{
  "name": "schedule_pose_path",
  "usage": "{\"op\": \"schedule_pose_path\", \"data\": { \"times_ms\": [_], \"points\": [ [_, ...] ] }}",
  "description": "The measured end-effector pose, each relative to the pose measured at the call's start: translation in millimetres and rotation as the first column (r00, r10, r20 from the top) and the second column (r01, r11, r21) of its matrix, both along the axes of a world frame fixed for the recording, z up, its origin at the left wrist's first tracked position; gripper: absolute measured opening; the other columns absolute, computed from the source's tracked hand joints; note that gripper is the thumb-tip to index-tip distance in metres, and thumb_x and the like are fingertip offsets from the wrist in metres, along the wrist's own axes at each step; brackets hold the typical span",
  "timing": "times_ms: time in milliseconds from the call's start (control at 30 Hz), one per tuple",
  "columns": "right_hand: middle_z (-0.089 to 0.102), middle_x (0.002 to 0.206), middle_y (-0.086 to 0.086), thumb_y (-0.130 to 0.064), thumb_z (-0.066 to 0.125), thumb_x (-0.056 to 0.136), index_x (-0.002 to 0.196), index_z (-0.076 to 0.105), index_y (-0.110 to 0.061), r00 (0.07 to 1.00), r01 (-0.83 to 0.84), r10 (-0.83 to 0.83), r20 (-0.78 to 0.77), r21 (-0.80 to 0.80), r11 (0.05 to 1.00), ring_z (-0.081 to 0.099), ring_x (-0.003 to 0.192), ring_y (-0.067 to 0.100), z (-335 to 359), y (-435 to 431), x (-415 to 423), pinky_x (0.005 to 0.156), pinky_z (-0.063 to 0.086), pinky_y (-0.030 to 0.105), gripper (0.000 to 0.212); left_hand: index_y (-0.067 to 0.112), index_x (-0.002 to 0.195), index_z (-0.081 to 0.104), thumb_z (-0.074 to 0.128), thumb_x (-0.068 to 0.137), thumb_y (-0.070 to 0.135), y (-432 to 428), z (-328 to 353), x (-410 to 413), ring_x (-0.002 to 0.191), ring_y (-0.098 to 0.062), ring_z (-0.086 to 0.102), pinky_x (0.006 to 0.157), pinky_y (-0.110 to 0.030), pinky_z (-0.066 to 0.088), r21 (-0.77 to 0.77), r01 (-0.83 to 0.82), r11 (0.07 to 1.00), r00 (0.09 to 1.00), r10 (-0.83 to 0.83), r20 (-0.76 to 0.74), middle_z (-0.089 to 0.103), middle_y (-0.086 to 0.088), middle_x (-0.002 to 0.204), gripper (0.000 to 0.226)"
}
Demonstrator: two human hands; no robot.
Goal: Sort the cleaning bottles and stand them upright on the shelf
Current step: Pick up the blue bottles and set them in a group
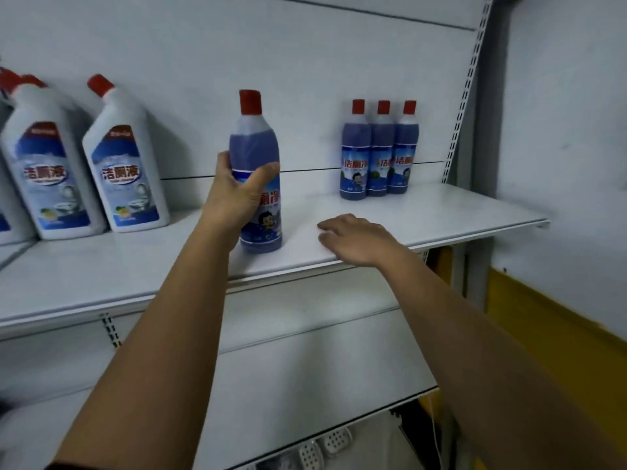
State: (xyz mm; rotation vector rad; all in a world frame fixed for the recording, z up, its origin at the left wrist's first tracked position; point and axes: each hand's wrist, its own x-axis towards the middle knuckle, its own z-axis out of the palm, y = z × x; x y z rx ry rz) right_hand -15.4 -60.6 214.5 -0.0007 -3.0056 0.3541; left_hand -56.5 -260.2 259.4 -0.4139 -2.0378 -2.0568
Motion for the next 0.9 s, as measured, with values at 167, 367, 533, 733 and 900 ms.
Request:
{"op": "schedule_pose_path", "data": {
  "times_ms": [167,367,533,733,900],
  "points": [
    [0.026,0.160,-0.002,-0.051,0.029,0.099,0.150,0.032,-0.037,0.999,-0.031,0.031,0.010,-0.018,0.999,0.028,0.143,0.023,-0.1,57.7,-2.3,0.111,0.025,0.040,0.053,0.031,0.122,0.042,0.073,0.085,0.035,56.0,0.3,-4.9,0.102,-0.019,0.063,0.090,-0.041,0.053,0.002,-0.024,1.000,1.000,0.024,0.009,0.061,0.004,0.108,0.048],
    [0.025,0.160,-0.002,-0.054,0.030,0.099,0.150,0.032,-0.037,0.999,-0.027,0.028,0.028,-0.017,0.999,0.026,0.144,0.024,3.4,109.2,-13.7,0.113,0.023,0.042,0.053,0.030,0.121,0.042,0.073,0.086,0.036,121.9,2.0,-18.4,0.099,-0.014,0.063,0.090,-0.039,0.054,-0.030,-0.013,0.999,1.000,0.013,-0.012,0.060,0.006,0.108,0.047],
    [0.022,0.161,-0.001,-0.056,0.031,0.099,0.150,0.031,-0.038,0.996,0.067,-0.065,0.057,-0.037,0.997,0.023,0.146,0.024,4.6,175.9,-27.9,0.115,0.020,0.043,0.054,0.024,0.128,0.043,0.074,0.085,0.041,168.6,13.5,-43.0,0.106,-0.020,0.063,0.084,-0.036,0.056,-0.214,0.005,0.977,0.997,-0.022,-0.077,0.060,0.001,0.121,0.056],
    [0.018,0.162,-0.001,-0.058,0.031,0.098,0.150,0.030,-0.039,0.981,0.172,-0.168,0.094,-0.030,0.985,0.019,0.147,0.025,7.6,241.7,-53.6,0.117,0.015,0.044,0.055,0.023,0.134,0.042,0.080,0.079,0.041,222.2,28.9,-74.2,0.107,-0.018,0.063,0.088,-0.035,0.056,-0.389,0.036,0.920,0.974,-0.119,-0.191,0.059,0.004,0.121,0.070],
    [0.018,0.163,-0.002,-0.061,0.031,0.097,0.150,0.030,-0.041,0.971,0.216,-0.211,0.114,-0.038,0.976,0.017,0.149,0.023,8.4,291.6,-56.8,0.120,0.013,0.044,0.056,0.021,0.138,0.040,0.077,0.081,0.044,266.8,34.1,-88.8,0.105,-0.014,0.057,0.081,-0.027,0.051,-0.491,0.023,0.871,0.967,-0.144,-0.209,0.056,0.003,0.125,0.072]
  ]
}}
